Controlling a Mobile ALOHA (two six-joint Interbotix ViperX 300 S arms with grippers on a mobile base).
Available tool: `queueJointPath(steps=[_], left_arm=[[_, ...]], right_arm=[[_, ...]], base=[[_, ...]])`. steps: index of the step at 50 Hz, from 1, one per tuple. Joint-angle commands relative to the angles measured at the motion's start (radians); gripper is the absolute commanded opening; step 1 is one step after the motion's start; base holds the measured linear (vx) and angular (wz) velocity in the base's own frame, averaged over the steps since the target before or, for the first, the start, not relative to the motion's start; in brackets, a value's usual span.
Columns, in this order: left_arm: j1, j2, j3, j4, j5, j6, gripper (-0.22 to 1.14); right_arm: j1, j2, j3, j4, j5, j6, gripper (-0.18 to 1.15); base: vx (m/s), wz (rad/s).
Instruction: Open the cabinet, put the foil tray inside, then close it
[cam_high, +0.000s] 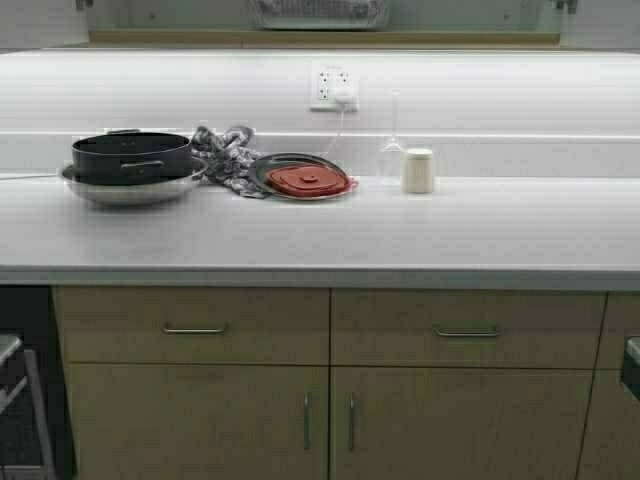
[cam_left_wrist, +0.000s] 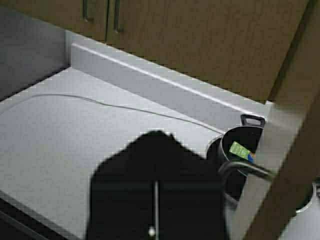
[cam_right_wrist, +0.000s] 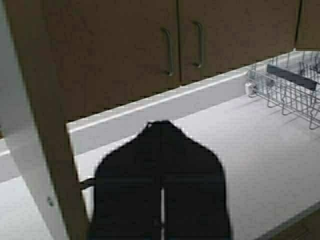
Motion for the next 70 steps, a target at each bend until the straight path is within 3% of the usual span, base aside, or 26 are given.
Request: queueJointPath(steps=[1, 20, 35, 43, 53, 62, 70], left_arm=[[-0.025, 0.06, -0.078, 0.002, -0.017, 0.003, 0.04], [-0.181, 0.129, -0.126, 0.005, -0.031, 0.006, 0.04], [-0.337, 0.087, -0.112, 0.005, -0.034, 0.011, 0.04], [-0.376, 0.049, -0.087, 0.012, -0.034, 0.009, 0.04], [-0.379, 0.0, -0.017, 0.012, -0.04, 0.009, 0.04], [-0.403, -0.032, 0.048, 0.014, -0.097, 0.008, 0.04], [-0.43, -0.032, 0.06, 0.026, -0.098, 0.009, 0.04]], right_arm=[[-0.006, 0.069, -0.071, -0.011, -0.005, -0.011, 0.07], [0.13, 0.215, -0.172, -0.012, -0.038, -0.014, 0.07], [0.281, 0.193, -0.172, -0.021, -0.046, -0.018, 0.07], [0.394, 0.11, -0.118, -0.055, -0.046, -0.037, 0.07], [0.42, -0.009, 0.014, -0.032, -0.046, -0.025, 0.07], [0.503, -0.067, 0.138, -0.028, -0.074, -0.029, 0.07], [0.541, -0.072, 0.16, -0.021, -0.095, -0.02, 0.07]], base=[[0.0, 0.0], [0.0, 0.0], [0.0, 0.0], [-0.01, -0.01], [0.0, 0.01], [0.01, 0.01], [0.01, 0.01]])
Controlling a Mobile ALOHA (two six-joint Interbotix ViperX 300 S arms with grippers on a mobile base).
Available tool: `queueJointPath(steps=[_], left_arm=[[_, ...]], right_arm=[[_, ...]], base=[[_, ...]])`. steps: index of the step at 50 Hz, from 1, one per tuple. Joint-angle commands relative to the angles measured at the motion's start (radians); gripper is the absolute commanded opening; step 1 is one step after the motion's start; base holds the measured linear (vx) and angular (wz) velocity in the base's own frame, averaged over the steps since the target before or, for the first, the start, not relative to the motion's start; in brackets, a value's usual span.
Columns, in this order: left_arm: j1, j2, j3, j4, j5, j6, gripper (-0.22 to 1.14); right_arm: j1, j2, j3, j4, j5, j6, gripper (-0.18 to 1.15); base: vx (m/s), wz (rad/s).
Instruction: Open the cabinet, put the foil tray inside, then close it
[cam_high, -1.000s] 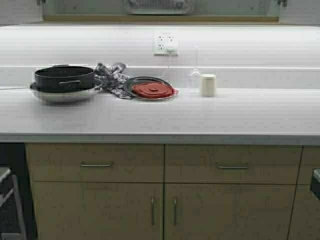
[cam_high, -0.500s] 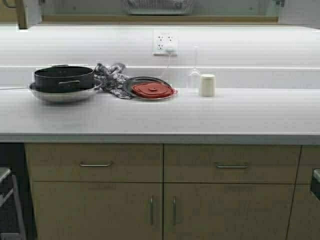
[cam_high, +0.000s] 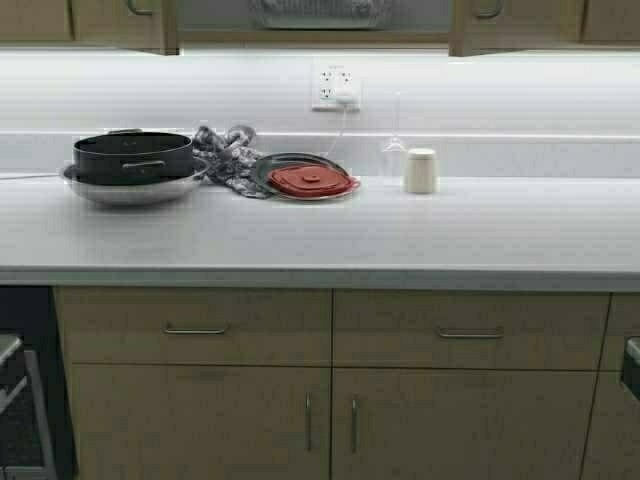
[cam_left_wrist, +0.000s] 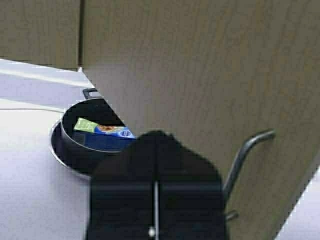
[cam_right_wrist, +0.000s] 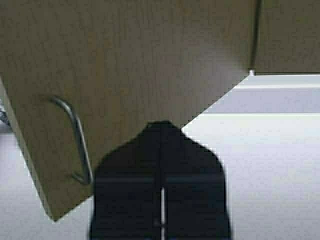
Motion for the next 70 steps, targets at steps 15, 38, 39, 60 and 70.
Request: queueJointPath(steps=[15, 38, 39, 60, 70], left_arm=[[-0.074, 0.035, -0.081, 0.061, -0.031, 0.003, 0.04], [-0.239, 0.334, -0.459, 0.051, -0.038, -0.02, 0.04], [-0.245, 0.347, -0.472, 0.051, -0.037, -0.02, 0.04], [-0.278, 0.233, -0.313, 0.054, -0.02, -0.006, 0.04], [-0.278, 0.144, -0.176, 0.055, -0.048, 0.008, 0.04]], right_arm=[[0.061, -0.055, 0.029, 0.012, -0.018, 0.009, 0.07], [0.08, -0.069, 0.071, 0.028, -0.02, 0.017, 0.07], [0.083, -0.069, 0.069, 0.028, -0.02, 0.017, 0.07], [0.106, -0.071, 0.08, 0.028, -0.02, 0.015, 0.07], [0.163, -0.058, 0.055, 0.028, -0.021, 0.014, 0.07]], base=[[0.04, 0.02], [0.06, 0.01], [0.06, 0.02], [0.06, 0.02], [0.08, 0.03]])
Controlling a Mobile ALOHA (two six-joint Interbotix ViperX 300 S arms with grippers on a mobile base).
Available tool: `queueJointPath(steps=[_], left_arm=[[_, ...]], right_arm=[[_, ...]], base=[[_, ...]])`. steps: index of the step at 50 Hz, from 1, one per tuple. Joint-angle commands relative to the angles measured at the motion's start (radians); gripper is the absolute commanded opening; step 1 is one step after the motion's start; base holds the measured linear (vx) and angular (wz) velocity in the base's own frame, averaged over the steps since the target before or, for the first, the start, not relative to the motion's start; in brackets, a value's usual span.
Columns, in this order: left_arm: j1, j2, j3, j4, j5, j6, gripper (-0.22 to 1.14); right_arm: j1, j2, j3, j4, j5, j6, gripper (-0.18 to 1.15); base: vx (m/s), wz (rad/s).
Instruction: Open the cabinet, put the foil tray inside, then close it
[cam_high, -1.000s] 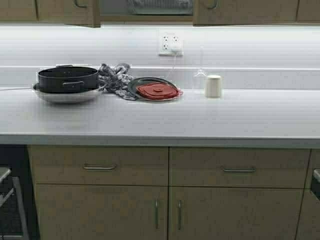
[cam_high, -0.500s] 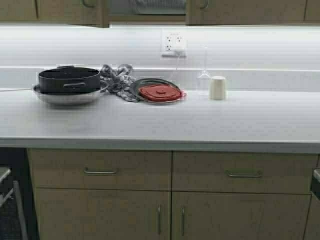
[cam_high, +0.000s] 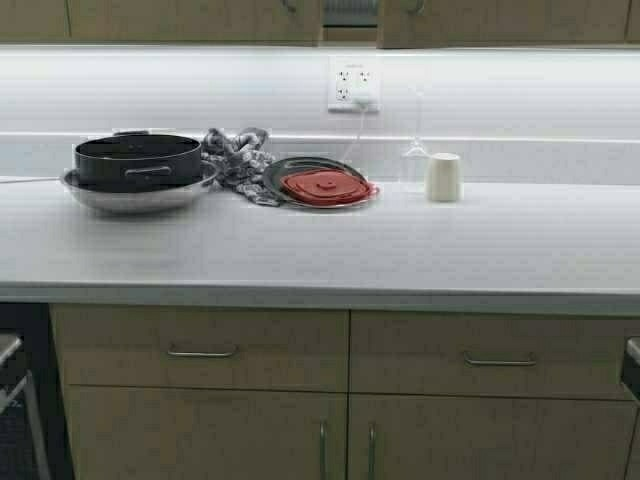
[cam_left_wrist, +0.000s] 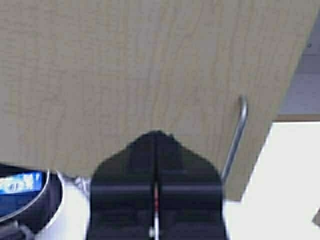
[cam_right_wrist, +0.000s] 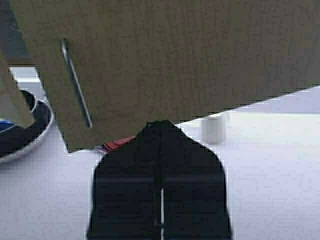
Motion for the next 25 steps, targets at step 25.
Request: queueJointPath(steps=[25], left_arm=[[-0.003, -0.121, 0.178, -0.003, -0.038, -0.002, 0.04]], right_arm=[[0.043, 0.207, -0.252, 0.003, -0.002, -0.002, 0.07]], base=[[0.13, 0.02]])
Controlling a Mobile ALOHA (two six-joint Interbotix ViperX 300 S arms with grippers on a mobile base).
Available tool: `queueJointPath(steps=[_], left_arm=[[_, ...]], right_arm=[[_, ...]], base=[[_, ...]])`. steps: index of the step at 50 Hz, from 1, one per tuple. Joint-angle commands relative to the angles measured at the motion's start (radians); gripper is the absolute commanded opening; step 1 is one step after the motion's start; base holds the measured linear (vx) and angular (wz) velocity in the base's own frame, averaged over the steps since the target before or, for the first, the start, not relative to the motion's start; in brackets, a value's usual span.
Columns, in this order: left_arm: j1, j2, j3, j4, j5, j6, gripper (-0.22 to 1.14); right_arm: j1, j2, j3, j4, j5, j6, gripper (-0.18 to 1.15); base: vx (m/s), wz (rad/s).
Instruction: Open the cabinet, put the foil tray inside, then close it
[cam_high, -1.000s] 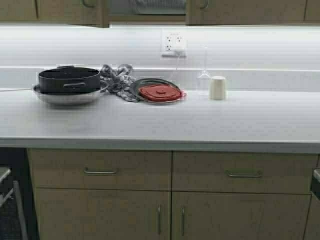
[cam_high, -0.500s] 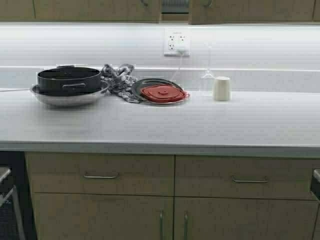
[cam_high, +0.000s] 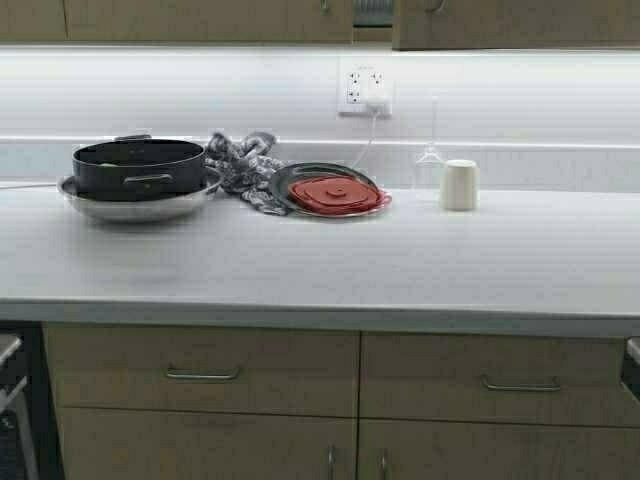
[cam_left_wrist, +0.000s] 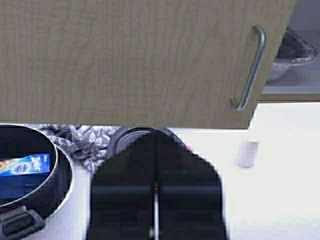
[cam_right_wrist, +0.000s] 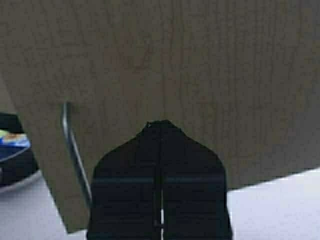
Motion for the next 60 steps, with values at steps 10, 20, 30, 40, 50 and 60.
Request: queueJointPath(steps=[10, 20, 30, 40, 50, 60], left_arm=[[-0.003, -0.044, 0.035, -0.006, -0.006, -0.005, 0.04], [-0.003, -0.058, 0.074, -0.017, -0.008, -0.028, 0.04], [-0.003, -0.087, 0.124, -0.017, -0.008, -0.037, 0.04], [-0.003, -0.087, 0.127, -0.017, -0.008, -0.037, 0.04], [-0.003, -0.089, 0.127, -0.017, -0.008, -0.035, 0.04], [-0.003, -0.089, 0.124, -0.017, -0.008, -0.031, 0.04]], right_arm=[[0.052, 0.172, -0.199, 0.002, 0.003, -0.002, 0.07], [0.06, 0.16, -0.166, 0.003, 0.041, 0.0, 0.07], [0.06, 0.046, -0.032, 0.003, 0.041, -0.002, 0.07], [0.063, -0.044, 0.058, 0.003, 0.04, -0.003, 0.07], [0.063, -0.052, 0.061, 0.003, 0.04, -0.005, 0.07], [0.061, -0.051, 0.069, 0.005, 0.04, -0.006, 0.07]], base=[[0.16, -0.02], [0.15, -0.06], [0.11, -0.05], [0.07, -0.05], [0.04, -0.03], [0.01, -0.01]])
